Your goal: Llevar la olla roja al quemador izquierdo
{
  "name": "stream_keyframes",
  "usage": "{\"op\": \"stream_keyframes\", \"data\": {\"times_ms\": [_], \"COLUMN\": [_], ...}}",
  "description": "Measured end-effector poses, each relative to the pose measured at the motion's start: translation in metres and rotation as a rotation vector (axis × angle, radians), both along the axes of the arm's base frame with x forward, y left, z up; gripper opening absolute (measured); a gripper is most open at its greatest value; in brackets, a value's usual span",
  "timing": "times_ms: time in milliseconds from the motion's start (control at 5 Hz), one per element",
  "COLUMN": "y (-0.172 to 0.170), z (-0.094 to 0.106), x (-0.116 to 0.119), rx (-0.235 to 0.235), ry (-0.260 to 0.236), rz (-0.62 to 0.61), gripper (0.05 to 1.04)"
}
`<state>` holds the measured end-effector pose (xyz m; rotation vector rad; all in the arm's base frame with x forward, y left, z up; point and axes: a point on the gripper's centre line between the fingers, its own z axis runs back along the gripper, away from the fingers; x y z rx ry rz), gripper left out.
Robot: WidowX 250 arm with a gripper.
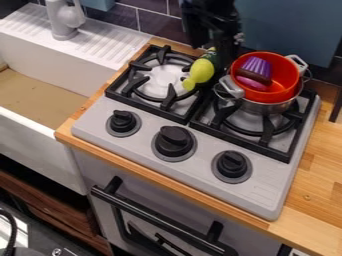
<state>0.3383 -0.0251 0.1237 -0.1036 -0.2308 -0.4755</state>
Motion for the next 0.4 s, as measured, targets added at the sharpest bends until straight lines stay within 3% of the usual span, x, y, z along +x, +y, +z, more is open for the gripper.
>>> {"op": "stream_keyframes", "data": {"times_ms": [400], "y": [-0.048], "z": [-0.006], "x": [-0.006], "rx": [0.002], "ry": [-0.020], "rz": [-0.062], "gripper": [0.997]}}
